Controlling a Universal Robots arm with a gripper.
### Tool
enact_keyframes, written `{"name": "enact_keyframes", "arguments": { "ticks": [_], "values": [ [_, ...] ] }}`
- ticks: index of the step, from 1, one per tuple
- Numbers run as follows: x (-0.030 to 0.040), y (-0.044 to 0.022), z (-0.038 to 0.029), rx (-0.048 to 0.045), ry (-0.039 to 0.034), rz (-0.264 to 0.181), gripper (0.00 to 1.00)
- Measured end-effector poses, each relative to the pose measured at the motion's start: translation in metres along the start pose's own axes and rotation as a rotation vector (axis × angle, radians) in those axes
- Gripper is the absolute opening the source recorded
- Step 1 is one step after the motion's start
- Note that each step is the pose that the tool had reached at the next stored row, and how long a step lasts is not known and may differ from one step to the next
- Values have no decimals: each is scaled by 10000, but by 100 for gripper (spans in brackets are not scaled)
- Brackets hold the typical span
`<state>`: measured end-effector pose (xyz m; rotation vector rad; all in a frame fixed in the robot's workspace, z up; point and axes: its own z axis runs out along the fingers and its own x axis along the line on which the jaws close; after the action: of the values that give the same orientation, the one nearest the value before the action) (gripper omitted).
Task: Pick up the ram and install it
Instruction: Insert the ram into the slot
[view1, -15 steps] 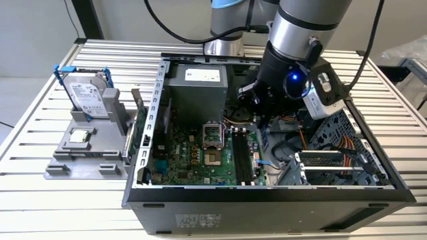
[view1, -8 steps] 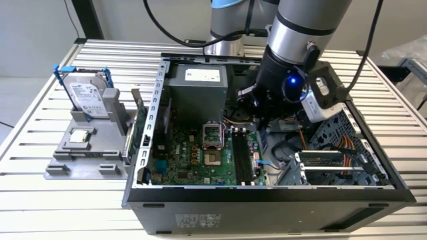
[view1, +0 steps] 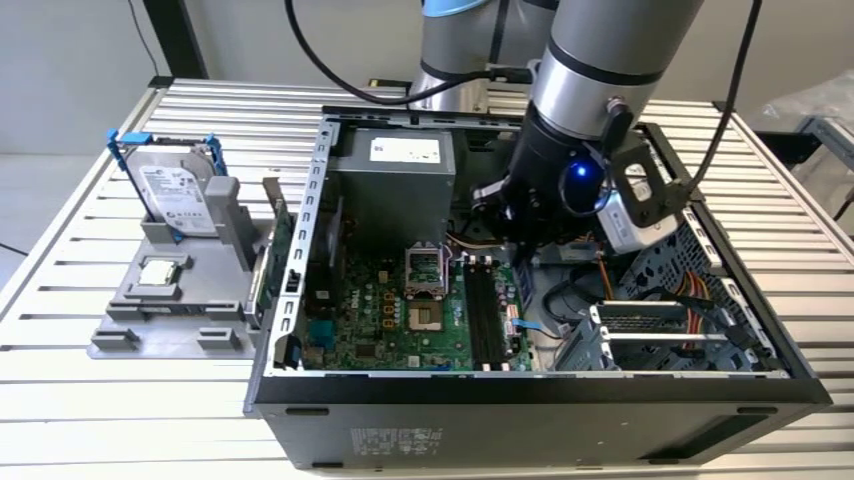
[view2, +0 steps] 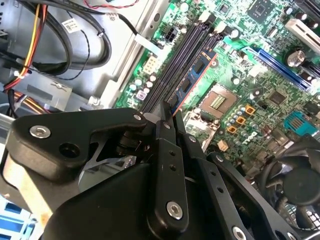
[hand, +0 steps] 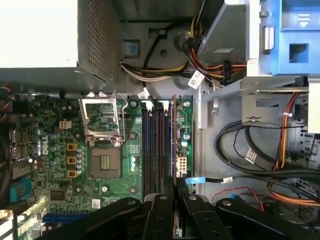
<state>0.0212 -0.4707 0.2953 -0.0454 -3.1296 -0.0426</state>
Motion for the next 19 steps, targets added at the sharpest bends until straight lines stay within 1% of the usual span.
{"name": "enact_keyframes", "arguments": {
  "ticks": [6, 14, 19],
  "values": [
    [31, -17, 41, 0, 0, -11, 0],
    [32, -18, 52, 1, -2, -10, 0],
    [32, -20, 94, -1, -2, -11, 0]
  ]
}}
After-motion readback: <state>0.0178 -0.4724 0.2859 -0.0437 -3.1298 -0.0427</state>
